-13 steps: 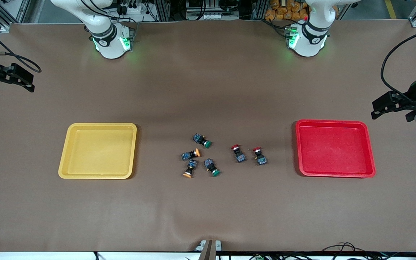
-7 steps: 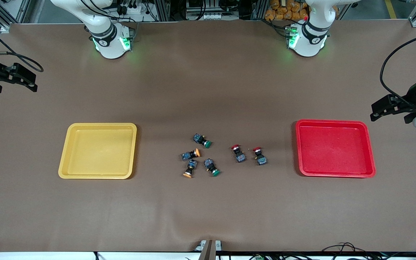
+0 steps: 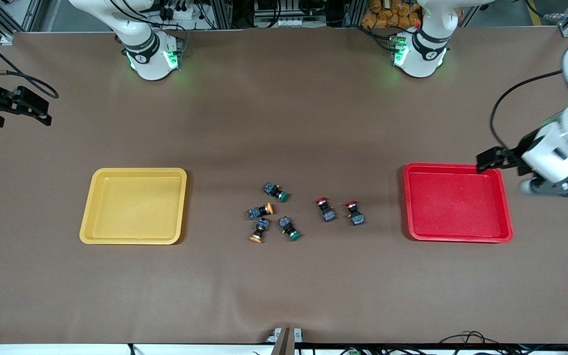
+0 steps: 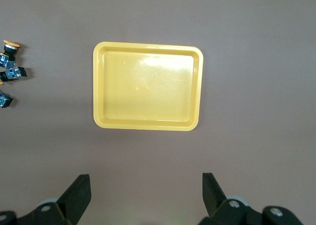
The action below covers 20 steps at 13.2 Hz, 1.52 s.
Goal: Place red and yellow buttons in trays
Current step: 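Grasp a red-capped button from the cluster with the left gripper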
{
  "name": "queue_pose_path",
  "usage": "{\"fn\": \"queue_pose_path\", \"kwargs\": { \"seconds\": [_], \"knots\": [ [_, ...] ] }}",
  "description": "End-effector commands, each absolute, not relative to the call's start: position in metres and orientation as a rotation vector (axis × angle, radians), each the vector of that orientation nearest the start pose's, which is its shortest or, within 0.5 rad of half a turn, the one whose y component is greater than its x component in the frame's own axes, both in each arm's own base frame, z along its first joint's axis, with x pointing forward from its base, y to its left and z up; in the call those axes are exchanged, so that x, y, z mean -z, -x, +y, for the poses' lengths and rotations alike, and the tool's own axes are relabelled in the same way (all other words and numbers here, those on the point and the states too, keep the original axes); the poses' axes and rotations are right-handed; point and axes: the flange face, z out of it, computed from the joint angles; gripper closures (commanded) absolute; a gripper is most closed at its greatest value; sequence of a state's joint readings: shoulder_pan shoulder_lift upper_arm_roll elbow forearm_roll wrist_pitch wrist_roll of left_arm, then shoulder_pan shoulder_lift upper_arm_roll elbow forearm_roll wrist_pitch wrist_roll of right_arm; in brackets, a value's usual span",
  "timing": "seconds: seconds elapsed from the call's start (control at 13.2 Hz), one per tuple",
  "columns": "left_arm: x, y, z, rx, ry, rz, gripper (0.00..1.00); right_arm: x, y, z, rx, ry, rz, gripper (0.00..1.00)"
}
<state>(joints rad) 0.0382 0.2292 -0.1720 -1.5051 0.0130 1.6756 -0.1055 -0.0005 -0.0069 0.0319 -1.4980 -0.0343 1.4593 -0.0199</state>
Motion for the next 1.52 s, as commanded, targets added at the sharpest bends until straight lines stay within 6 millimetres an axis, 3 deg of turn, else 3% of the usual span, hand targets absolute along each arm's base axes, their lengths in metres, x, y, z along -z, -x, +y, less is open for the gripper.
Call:
{"fn": "queue_pose_path", "kwargs": {
  "seconds": [0.0, 0.23, 0.53, 0.68, 0.84, 0.91, 1.14, 1.29, 1.44],
  "knots": [
    [-0.492, -0.632, -0.122, -0.124, 3.156, -0.072, 0.00, -0.654, -0.546, 0.014, -0.048, 3.155, -0.075, 0.00],
    [-0.437, -0.639, -0.170, -0.188, 3.106, -0.200, 0.00, -0.643, -0.553, 0.011, -0.077, 3.147, -0.081, 0.00],
    [-0.379, -0.646, -0.212, -0.176, 3.064, -0.363, 0.00, -0.618, -0.566, 0.005, -0.155, 3.151, -0.066, 0.00],
    [-0.340, -0.647, -0.238, -0.185, 3.052, -0.440, 0.00, -0.610, -0.570, -0.008, -0.172, 3.152, -0.032, 0.00],
    [-0.305, -0.650, -0.261, -0.149, 3.056, -0.497, 0.00, -0.579, -0.585, -0.021, -0.258, 3.141, -0.004, 0.00],
    [-0.287, -0.648, -0.275, -0.135, 3.047, -0.523, 0.00, -0.574, -0.588, -0.034, -0.262, 3.142, 0.030, 0.00],
    [-0.243, -0.646, -0.299, -0.069, 3.028, -0.596, 0.00, -0.554, -0.597, -0.051, -0.303, 3.140, 0.068, 0.00],
    [-0.223, -0.646, -0.307, -0.030, 3.025, -0.618, 0.00, -0.559, -0.605, -0.061, -0.195, 3.141, 0.118, 0.00],
    [-0.208, -0.645, -0.312, -0.013, 3.035, -0.639, 0.00, -0.560, -0.611, -0.058, -0.131, 3.144, 0.118, 0.00]
  ]
}}
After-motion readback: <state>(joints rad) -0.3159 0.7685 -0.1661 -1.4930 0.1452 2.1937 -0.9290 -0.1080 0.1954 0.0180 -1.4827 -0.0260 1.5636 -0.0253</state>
